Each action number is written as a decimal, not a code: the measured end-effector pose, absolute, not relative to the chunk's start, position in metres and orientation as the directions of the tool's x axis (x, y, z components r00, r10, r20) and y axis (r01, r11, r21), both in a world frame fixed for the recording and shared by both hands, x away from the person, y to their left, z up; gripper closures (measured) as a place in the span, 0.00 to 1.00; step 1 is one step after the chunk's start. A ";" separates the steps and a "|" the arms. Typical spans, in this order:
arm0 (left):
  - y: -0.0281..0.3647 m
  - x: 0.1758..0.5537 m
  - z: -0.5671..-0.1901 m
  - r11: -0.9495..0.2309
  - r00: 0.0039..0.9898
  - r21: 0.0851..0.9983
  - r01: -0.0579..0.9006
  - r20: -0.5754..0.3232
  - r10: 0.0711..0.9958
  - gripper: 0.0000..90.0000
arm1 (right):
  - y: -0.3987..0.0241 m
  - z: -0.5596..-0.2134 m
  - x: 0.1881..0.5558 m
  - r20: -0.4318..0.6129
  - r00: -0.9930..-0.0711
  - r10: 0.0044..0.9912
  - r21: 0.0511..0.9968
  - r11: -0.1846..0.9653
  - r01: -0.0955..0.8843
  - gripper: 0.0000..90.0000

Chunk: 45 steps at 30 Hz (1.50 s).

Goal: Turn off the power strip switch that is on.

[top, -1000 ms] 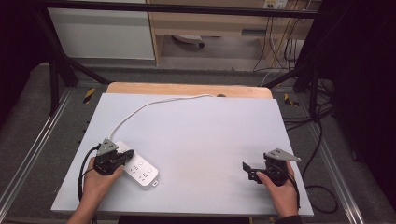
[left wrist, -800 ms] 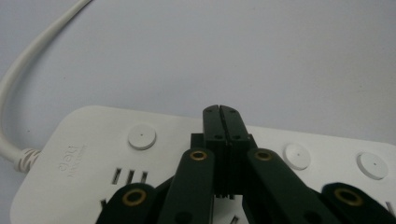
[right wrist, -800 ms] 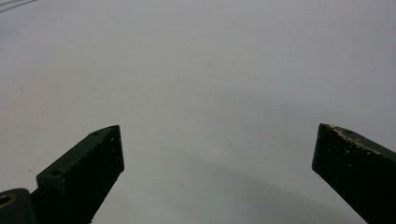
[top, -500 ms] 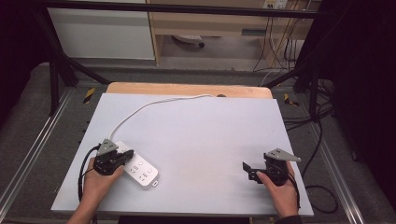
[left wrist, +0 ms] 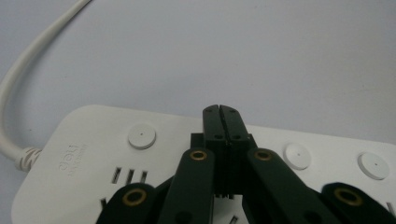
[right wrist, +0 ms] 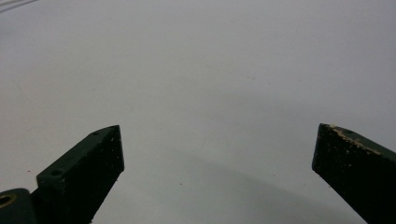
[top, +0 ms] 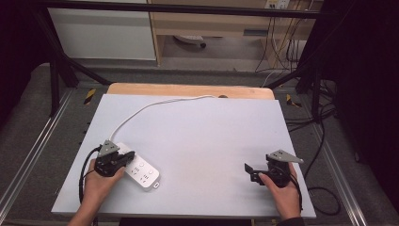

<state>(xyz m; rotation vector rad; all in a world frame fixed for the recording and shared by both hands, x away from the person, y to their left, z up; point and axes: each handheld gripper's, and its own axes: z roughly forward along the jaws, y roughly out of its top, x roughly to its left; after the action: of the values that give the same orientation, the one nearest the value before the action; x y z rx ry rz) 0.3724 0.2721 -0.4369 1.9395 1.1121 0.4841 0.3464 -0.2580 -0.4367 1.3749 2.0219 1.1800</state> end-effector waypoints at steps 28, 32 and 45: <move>0.272 0.372 -0.438 -0.262 0.534 0.811 0.523 -0.073 0.842 1.00 | -0.258 -0.436 0.346 0.113 -0.420 0.901 0.829 0.147 0.539 0.04; 0.273 0.372 -0.438 -0.260 0.536 0.815 0.518 -0.072 0.841 1.00 | -0.259 -0.436 0.346 0.110 -0.422 0.900 0.830 0.150 0.537 0.04; 0.281 0.369 -0.436 -0.185 0.519 0.860 0.476 -0.105 0.848 1.00 | -0.259 -0.434 0.346 0.107 -0.419 0.902 0.839 0.145 0.525 0.04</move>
<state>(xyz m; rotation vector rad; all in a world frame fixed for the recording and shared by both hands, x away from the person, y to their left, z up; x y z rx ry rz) 0.3694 0.2808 -0.4358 1.8299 1.0990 0.5022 0.3460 -0.2594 -0.4340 1.3629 2.0045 1.1905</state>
